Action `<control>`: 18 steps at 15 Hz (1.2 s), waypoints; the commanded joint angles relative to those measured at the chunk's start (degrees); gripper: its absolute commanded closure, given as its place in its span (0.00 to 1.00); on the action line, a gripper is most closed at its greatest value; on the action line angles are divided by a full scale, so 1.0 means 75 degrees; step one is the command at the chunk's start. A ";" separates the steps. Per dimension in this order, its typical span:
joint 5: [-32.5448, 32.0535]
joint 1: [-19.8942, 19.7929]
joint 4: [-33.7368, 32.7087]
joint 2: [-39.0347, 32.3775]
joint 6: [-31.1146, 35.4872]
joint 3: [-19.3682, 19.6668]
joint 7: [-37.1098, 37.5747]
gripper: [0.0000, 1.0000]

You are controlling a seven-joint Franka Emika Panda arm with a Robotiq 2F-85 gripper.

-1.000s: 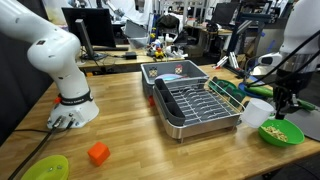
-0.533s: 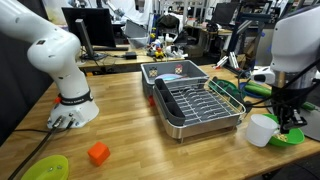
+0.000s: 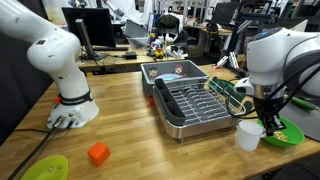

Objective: Move the white cup to the left end of the table behind the plate dryer

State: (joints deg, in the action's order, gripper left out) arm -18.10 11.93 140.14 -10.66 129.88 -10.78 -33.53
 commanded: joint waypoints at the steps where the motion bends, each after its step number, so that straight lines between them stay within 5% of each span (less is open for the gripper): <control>1: 0.0064 -0.0124 -0.0356 -0.0587 0.0369 -0.0137 -0.0061 0.98; 8: 0.0118 -0.0168 -0.0558 -0.1108 0.0651 -0.0291 -0.0097 0.98; 10: 0.0213 -0.0218 -0.0540 -0.1143 0.0736 -0.0345 -0.0219 0.65; 18: 0.1136 -0.0512 -0.0167 -0.0631 0.1057 -0.0471 -0.0444 0.10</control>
State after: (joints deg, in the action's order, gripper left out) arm -12.82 10.51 136.40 -18.26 136.22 -13.07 -35.59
